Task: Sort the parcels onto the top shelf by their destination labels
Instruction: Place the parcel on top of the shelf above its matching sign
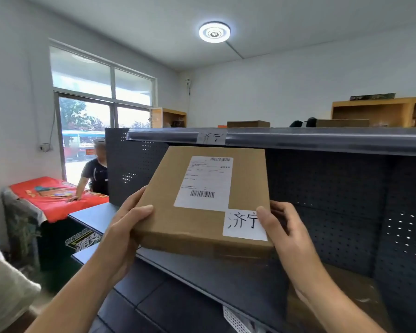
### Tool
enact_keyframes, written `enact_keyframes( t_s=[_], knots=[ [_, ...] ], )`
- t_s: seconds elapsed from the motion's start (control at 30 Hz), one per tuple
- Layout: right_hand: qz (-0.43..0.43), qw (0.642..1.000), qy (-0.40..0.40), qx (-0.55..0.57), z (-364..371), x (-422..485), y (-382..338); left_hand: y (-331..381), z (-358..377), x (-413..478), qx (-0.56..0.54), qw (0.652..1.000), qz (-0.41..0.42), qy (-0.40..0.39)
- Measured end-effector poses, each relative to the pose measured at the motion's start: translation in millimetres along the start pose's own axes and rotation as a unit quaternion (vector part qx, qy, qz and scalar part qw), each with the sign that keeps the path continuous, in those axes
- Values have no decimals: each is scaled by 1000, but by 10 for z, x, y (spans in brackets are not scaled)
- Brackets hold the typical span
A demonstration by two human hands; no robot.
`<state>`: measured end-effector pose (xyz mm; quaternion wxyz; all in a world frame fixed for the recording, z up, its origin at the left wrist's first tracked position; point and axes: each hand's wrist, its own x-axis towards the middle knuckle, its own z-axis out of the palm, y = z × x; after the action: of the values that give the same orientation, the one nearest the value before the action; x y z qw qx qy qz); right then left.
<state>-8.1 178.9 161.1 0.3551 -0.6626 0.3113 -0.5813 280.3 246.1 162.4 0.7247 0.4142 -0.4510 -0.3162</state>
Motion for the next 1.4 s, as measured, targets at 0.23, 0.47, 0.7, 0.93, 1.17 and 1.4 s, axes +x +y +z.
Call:
enact_keyframes(
  t_s=[0.23,0.47,0.7,0.93,1.17,1.4],
  knots=[
    [-62,997,-35,-15,549,322,-350,399,-361,402,-3,997,72,41],
    [-94,995,-21,-32,705,979,-779,720,-312,1073,-25,995,86,52],
    [-77,993,-7,-94,578,1869,-1181,1033,164,1998,-1,996,81,34],
    [-3,991,-26,-130,326,2614,-1284,1301,795,2870,26,999,34,-5],
    [59,985,7,-162,187,3058,-1154,1171,1151,3444,68,996,-29,-49],
    [107,964,6,-242,125,3266,-1092,995,1254,3732,108,990,-46,-80]
  ],
)
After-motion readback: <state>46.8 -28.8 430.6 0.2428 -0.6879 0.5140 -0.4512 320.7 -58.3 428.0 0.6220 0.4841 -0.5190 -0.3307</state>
